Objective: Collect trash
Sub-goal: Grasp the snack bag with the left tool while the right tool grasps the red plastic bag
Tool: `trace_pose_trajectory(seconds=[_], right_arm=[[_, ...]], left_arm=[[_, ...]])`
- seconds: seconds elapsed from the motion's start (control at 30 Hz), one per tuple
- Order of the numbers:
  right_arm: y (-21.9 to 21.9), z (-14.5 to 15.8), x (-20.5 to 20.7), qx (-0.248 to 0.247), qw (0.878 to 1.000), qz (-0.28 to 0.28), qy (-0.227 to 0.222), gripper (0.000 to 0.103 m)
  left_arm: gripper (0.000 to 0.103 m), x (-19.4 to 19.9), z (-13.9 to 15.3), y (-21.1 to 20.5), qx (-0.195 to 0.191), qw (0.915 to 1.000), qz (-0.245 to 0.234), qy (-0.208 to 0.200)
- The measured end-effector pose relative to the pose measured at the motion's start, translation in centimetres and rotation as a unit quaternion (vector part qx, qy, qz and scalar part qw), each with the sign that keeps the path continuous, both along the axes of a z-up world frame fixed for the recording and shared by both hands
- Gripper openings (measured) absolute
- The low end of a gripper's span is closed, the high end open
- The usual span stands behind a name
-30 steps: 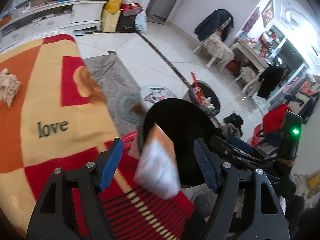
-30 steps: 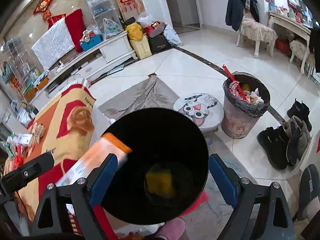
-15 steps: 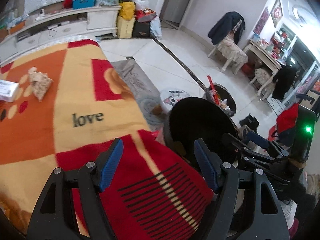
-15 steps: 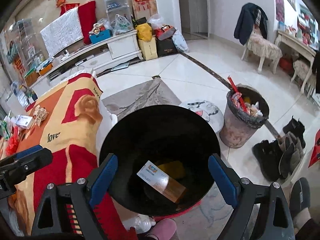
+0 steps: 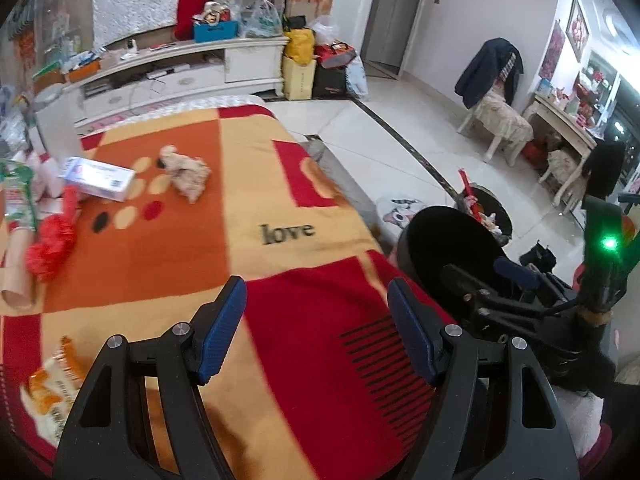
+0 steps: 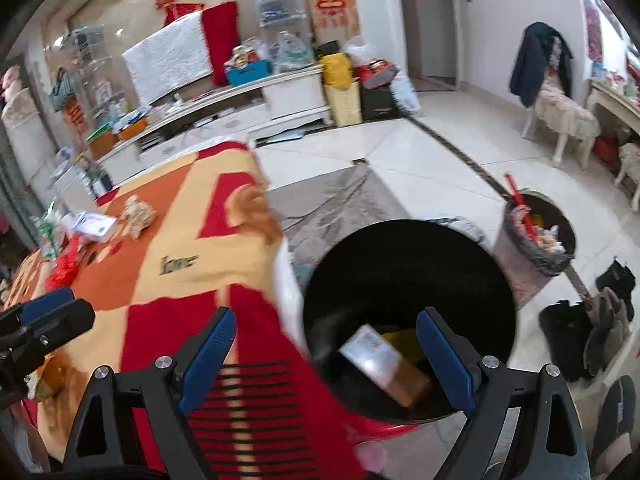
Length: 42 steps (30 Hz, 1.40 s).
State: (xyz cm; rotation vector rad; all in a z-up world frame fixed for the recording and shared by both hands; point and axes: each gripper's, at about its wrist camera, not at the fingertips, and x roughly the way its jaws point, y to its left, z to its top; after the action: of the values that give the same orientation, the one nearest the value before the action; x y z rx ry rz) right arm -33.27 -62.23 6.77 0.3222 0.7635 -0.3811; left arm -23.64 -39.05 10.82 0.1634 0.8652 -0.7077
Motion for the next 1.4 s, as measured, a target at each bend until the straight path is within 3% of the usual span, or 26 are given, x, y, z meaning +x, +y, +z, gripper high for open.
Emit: trace_pose_trajectory(seconds=[0.17,0.5,0.7,0.83,1.0,1.17,1.2,1.23,1.3,1.37,1.4], right_arm=[[4.0,0.2,1.8,-0.003,0.999,0.044,0.0,0.09],[12.6,-0.6,6.3,0.069,0.983,0.167,0.0,0.09],[16.8,-0.7,8.7,0.068,0.975,0.213,-0.003,0.09],[19.0,-1.0,10.7,0.066,0.97,0.235,0.0,0.09],[20.7,-1.7,13.1,0.063,0.965,0.254,0.013,0.09],[22.0,-1.8,16.2,0.053,0.961,0.272,0.017,0.09],[22.3,-1.9,17.0,0.055,0.96,0.274,0.018,0.09],[22.5,-1.9,17.7,0.057,0.959,0.278,0.019,0.09],[22.9,-1.8,19.0,0.06,0.957,0.284,0.016,0.088],[23.5,-1.5,20.6,0.072,0.952,0.296,0.009,0.081],[23.8,-1.5,21.3,0.081,0.949,0.303,0.007,0.08]], left_arm=[[0.072,0.0,1.1,3.8,-0.001,0.9999,0.009,0.003],[0.072,0.8,2.8,15.1,0.014,0.999,0.041,0.01],[0.072,2.0,0.5,21.1,0.018,0.9933,0.102,0.052],[0.072,2.2,-2.3,24.1,0.002,0.985,0.148,0.088],[0.072,3.7,-5.7,24.3,-0.025,0.973,0.197,0.118],[0.072,5.7,-8.5,23.3,-0.052,0.9654,0.2,0.159],[0.072,5.7,-8.4,23.3,-0.059,0.9654,0.205,0.151],[0.07,5.9,-8.4,23.2,-0.06,0.9662,0.204,0.146],[0.037,6.3,-8.4,22.8,-0.051,0.9693,0.182,0.158],[0.031,6.8,-8.0,23.1,-0.05,0.9705,0.162,0.171],[0.022,6.9,-7.5,23.6,-0.046,0.9716,0.154,0.173]])
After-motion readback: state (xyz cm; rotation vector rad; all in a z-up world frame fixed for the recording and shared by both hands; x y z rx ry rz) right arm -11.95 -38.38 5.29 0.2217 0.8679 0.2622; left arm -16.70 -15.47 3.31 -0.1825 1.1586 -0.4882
